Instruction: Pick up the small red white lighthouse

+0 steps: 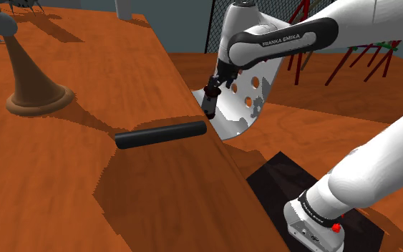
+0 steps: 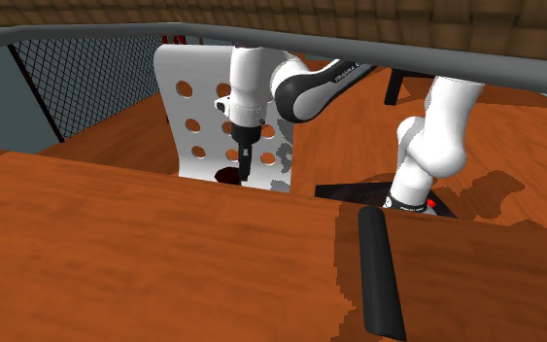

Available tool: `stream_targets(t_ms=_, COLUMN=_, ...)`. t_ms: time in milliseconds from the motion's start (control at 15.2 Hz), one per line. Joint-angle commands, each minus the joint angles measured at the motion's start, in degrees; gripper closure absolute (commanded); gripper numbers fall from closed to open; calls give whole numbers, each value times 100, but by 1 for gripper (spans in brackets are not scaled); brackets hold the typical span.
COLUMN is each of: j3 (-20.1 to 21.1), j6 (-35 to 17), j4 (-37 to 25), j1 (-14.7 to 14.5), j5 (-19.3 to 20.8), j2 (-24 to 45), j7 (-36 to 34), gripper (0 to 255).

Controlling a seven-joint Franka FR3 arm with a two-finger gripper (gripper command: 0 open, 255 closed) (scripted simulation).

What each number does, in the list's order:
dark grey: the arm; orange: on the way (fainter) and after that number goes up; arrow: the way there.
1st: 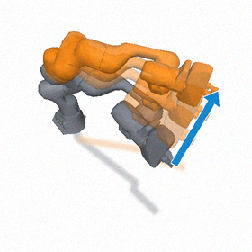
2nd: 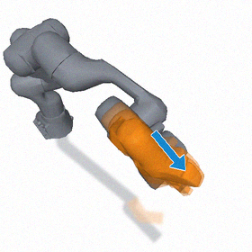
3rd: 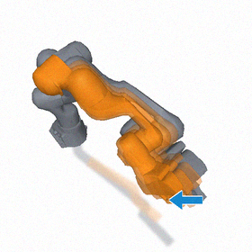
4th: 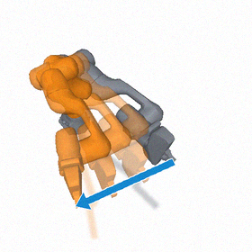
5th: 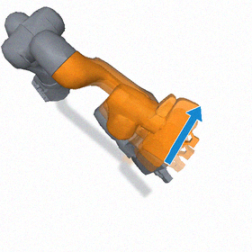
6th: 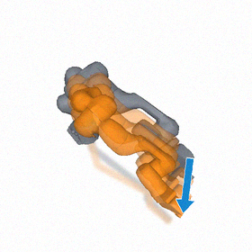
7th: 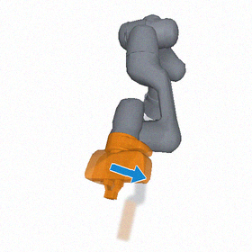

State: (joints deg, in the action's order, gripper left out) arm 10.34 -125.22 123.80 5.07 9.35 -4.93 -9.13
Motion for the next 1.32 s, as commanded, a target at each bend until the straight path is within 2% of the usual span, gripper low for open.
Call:
stream_targets(t_ms=0, j3=14, j6=-168, j4=-69, j1=12, j5=127, j2=221, j7=-137, gripper=0)
stream_targets(t_ms=528, j3=10, j6=-648, j4=204, j1=18, j5=257, j2=444, j7=-279, gripper=0)
stream_targets(t_ms=594, j3=7, j6=-660, j4=220, j1=22, j5=256, j2=439, j7=-274, gripper=255)
stream_targets(t_ms=1254, j3=11, j6=-575, j4=166, j1=17, j5=234, j2=406, j7=-256, gripper=255)
